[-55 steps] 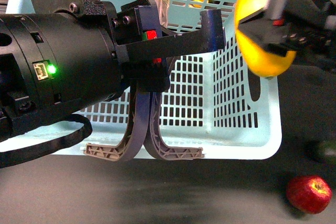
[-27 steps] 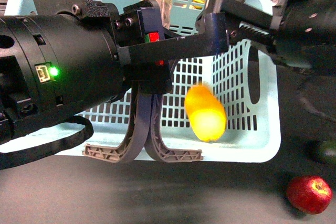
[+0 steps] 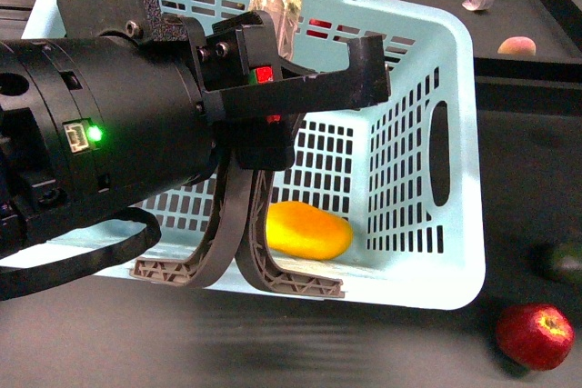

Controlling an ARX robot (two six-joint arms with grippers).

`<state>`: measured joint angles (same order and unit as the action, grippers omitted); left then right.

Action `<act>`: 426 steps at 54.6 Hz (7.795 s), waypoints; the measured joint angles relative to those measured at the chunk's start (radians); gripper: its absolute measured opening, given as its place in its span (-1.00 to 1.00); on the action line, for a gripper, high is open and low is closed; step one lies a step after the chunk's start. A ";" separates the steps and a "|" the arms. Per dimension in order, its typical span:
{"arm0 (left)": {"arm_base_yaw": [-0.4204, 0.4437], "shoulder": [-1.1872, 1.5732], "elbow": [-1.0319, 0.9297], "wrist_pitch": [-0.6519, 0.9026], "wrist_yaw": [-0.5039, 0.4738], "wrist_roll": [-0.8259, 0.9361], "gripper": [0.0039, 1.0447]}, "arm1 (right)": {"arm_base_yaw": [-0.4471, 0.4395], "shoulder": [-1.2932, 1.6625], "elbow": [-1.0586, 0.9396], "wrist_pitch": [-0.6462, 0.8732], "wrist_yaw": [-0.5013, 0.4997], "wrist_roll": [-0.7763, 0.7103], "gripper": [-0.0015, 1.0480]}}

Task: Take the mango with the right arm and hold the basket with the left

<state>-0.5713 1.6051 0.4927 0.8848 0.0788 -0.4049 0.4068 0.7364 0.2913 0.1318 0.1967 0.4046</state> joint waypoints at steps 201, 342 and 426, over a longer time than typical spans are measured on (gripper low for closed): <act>0.240 0.295 0.339 -0.330 -0.722 -0.852 -0.88 | -0.404 -0.732 -0.286 -0.135 -0.195 -0.402 0.85; 0.570 -0.664 -0.445 -0.003 -0.079 0.386 -0.97 | -0.404 -0.732 -0.286 -0.135 -0.195 -0.402 0.85; 0.570 -1.600 -0.472 -0.882 -0.079 0.397 -0.97 | -0.404 -0.732 -0.286 -0.135 -0.195 -0.402 0.85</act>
<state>-0.0013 0.0055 0.0212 0.0025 0.0002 -0.0074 0.0025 0.0040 0.0055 -0.0029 0.0021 0.0021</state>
